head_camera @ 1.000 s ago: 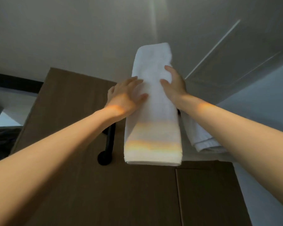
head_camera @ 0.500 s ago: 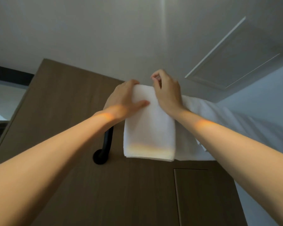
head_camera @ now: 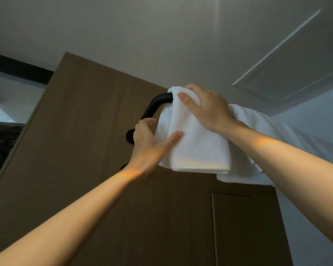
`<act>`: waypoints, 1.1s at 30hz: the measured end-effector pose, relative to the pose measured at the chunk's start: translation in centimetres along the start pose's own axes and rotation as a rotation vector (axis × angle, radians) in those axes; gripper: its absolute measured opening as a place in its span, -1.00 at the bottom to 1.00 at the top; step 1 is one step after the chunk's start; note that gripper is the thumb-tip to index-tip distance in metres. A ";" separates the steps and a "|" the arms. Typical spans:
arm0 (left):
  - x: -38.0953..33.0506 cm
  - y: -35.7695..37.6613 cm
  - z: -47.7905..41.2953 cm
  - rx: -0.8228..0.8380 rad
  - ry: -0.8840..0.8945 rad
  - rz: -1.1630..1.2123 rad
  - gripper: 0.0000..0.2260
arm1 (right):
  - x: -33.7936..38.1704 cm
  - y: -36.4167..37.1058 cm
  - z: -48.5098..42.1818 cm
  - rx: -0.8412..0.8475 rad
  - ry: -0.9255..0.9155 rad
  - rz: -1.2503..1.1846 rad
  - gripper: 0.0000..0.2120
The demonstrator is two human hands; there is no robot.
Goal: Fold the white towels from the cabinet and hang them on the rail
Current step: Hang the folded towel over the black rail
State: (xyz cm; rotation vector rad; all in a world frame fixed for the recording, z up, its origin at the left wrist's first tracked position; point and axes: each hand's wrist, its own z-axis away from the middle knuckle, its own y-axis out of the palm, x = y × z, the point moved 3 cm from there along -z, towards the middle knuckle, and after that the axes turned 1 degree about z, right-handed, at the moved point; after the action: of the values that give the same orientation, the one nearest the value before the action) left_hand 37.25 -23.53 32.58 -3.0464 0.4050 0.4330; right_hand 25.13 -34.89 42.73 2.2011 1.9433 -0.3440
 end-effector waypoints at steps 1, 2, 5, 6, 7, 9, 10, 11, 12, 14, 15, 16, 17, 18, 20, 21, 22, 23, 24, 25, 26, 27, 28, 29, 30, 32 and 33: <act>0.2 0.3 -0.3 0.056 -0.054 0.052 -0.17 | 0.0 0.0 -0.1 0.015 0.013 0.000 -0.62; 0.3 0.5 -0.6 0.111 -0.102 0.095 -0.08 | 0.1 -0.1 -0.2 0.031 0.022 0.001 -0.62; 0.6 1.0 -1.2 0.213 -0.147 0.141 -0.04 | 0.1 0.0 -0.2 0.056 0.034 0.002 -0.61; 0.7 1.0 -1.2 0.226 -0.133 0.135 -0.12 | 0.1 0.0 -0.2 0.058 0.036 0.006 -0.61; 0.8 1.1 -1.1 0.228 -0.109 0.135 -0.22 | 0.1 0.1 -0.2 0.056 0.036 0.007 -0.60; 0.7 1.2 -0.7 0.236 -0.082 0.178 -0.38 | 0.1 0.2 0.0 0.058 0.034 0.007 -0.57; 0.6 1.3 -0.4 0.252 -0.076 0.203 -0.41 | 0.2 0.2 0.3 0.064 0.029 0.009 -0.53; 0.6 1.3 -0.3 0.269 -0.071 0.222 -0.43 | 0.4 0.3 0.7 0.078 0.019 0.016 -0.51; 0.4 1.3 0.0 0.285 -0.065 0.243 -0.46 | 0.5 0.3 1.2 0.096 0.004 0.029 -0.49; 0.2 1.0 0.5 0.274 -0.092 0.300 -0.55 | 0.9 0.4 2.5 0.114 -0.025 0.056 -0.49; 0.4 0.8 0.6 0.258 -0.123 0.316 -0.59 | 1.2 0.3 3.3 0.120 -0.022 0.058 -0.50; 0.7 0.6 0.7 0.250 -0.147 0.312 -0.63 | 1.5 0.2 4.1 0.132 -0.010 0.054 -0.50; 1.0 0.4 0.7 0.254 -0.156 0.304 -0.65 | 1.8 0.1 4.9 0.158 -0.001 0.047 -0.49; 1.2 0.3 0.8 0.267 -0.161 0.293 -0.62 | 2.1 -0.1 5.7 0.196 0.003 0.032 -0.46; 1.3 0.0 1.1 0.281 -0.182 0.289 -0.50 | 2.6 -0.8 7.4 0.294 -0.005 -0.004 -0.40; 1.4 -0.1 1.3 0.277 -0.185 0.279 -0.45 | 2.7 -1.1 8.2 0.343 -0.020 0.001 -0.35; 1.4 -0.2 1.4 0.273 -0.174 0.260 -0.41 | 2.9 -1.5 9.1 0.386 -0.040 0.030 -0.29; 1.3 -0.2 1.5 0.268 -0.162 0.238 -0.39 | 2.9 -1.8 9.9 0.422 -0.062 0.075 -0.23; 1.2 -0.3 1.6 0.260 -0.150 0.219 -0.39 | 2.8 -1.9 10.7 0.452 -0.082 0.124 -0.16; 1.0 -0.3 1.7 0.250 -0.140 0.200 -0.39 | 2.7 -2.0 11.3 0.473 -0.100 0.167 -0.11; 0.9 -0.3 1.8 0.244 -0.131 0.186 -0.39 | 2.5 -2.0 11.9 0.482 -0.114 0.200 -0.08; 0.9 -0.2 2.0 0.243 -0.123 0.173 -0.39 | 2.3 -1.8 12.2 0.481 -0.118 0.220 -0.09; 0.8 -0.1 2.2 0.247 -0.109 0.163 -0.39 | 2.2 -1.7 12.5 0.475 -0.107 0.217 -0.16; 0.7 0.1 2.5 0.250 -0.099 0.151 -0.40 | 2.1 -1.6 12.6 0.465 -0.085 0.186 -0.23; 0.6 0.2 2.7 0.252 -0.091 0.142 -0.40 | 2.0 -1.6 12.6 0.453 -0.062 0.137 -0.30; 0.7 0.6 3.1 0.246 -0.091 0.138 -0.39 | 2.1 -1.6 12.7 0.413 -0.032 0.042 -0.37; 0.6 0.7 3.2 0.238 -0.097 0.139 -0.38 | 2.1 -1.7 12.7 0.394 -0.017 0.006 -0.37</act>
State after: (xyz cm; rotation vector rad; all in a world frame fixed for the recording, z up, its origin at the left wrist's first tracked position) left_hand 36.79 -24.12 29.35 -2.7658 0.6167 0.4970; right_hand 23.05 -36.32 29.96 2.4194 1.9981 -0.8028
